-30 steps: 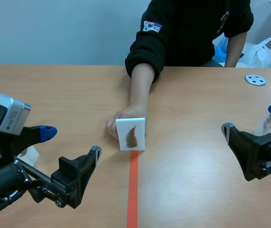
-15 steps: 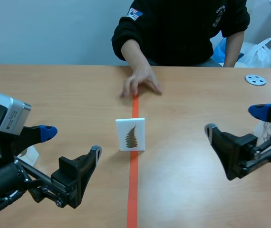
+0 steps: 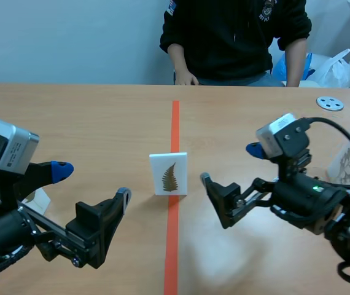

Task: Sort the leaf by its shape. The table is split by an orange tape line. A compound leaf with several leaflets goes to the left side, a simple leaf with one blade goes to the right side. Return to the home posture when a red brick is placed on the table.

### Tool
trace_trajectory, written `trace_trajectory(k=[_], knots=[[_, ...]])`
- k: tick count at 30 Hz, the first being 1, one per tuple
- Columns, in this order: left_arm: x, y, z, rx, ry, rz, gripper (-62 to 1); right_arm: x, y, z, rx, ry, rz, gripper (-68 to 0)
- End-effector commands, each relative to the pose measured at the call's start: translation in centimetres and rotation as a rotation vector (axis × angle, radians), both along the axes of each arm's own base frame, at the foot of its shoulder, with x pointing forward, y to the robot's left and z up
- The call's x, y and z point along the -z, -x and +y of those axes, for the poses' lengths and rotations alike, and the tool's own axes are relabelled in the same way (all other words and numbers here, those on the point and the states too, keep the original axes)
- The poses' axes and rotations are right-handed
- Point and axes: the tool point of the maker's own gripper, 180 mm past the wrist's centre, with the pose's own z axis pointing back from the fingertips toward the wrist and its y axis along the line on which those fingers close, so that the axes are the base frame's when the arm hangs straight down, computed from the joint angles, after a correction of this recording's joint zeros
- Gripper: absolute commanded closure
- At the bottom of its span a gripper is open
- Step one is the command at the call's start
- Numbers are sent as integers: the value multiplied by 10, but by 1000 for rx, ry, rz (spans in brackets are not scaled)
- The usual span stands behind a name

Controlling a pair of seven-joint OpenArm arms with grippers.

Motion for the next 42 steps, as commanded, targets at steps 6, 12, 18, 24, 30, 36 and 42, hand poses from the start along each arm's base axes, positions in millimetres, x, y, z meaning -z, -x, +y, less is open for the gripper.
trace_trajectory(k=[6,12,18,24,30,36,42], knots=[[-12,-3,0,-5,15,-35,-623,2,-17,46,-73,-29,-45,-679],[-12,-3,0,-5,16,-37,-623,16,-27,78,-93,-12,-41,-679],[-12,-3,0,-5,16,-37,-623,27,-33,102,-114,3,-21,-679],[-12,-3,0,-5,16,-37,-623,30,-33,105,-120,-1,-21,-621],[-12,-3,0,-5,16,-37,-623,29,-33,99,-118,5,-31,-380],[-12,-3,0,-5,16,-37,-623,29,-33,95,-117,5,-42,-235],[-12,-3,0,-5,16,-37,-623,27,-33,95,-117,-1,-48,-97]])
